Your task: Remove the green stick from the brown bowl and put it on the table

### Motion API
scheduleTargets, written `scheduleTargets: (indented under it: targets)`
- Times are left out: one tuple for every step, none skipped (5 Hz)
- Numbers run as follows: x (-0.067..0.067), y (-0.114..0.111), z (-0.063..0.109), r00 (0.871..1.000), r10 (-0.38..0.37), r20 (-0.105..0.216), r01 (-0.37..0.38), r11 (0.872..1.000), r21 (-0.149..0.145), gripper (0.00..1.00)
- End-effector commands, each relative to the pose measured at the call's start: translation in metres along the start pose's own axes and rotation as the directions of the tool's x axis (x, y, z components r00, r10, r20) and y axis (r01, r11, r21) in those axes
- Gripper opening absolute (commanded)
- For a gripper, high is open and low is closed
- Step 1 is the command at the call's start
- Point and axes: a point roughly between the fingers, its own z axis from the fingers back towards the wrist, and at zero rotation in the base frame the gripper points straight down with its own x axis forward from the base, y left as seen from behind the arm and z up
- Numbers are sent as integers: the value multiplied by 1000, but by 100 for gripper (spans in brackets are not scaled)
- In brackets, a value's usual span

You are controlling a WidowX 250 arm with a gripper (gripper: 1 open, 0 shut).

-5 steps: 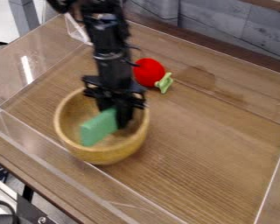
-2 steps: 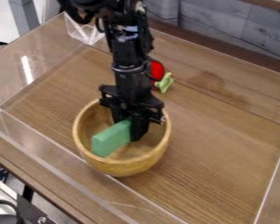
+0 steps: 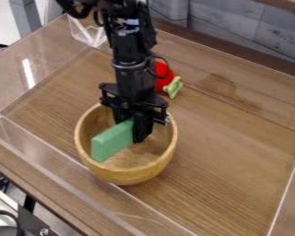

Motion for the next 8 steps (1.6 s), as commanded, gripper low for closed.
scheduleTargets:
  targets:
    - [5, -7, 15, 999, 17, 39, -17, 1000, 14, 0]
    - [8, -14, 20, 999, 30, 37, -31, 999, 18, 0]
    - [9, -15, 13, 998, 51, 36, -52, 998, 20, 0]
    - [10, -15, 7, 997, 73, 35, -74, 997, 21, 0]
    - [12, -30, 7, 995, 89, 32, -90, 996, 23, 0]
    - [15, -41, 11, 995, 96, 32, -97, 995, 36, 0]
    - [11, -51, 17, 994, 96, 58, -97, 995, 25, 0]
    - [9, -67, 15, 997, 30, 76, -33, 999, 26, 0]
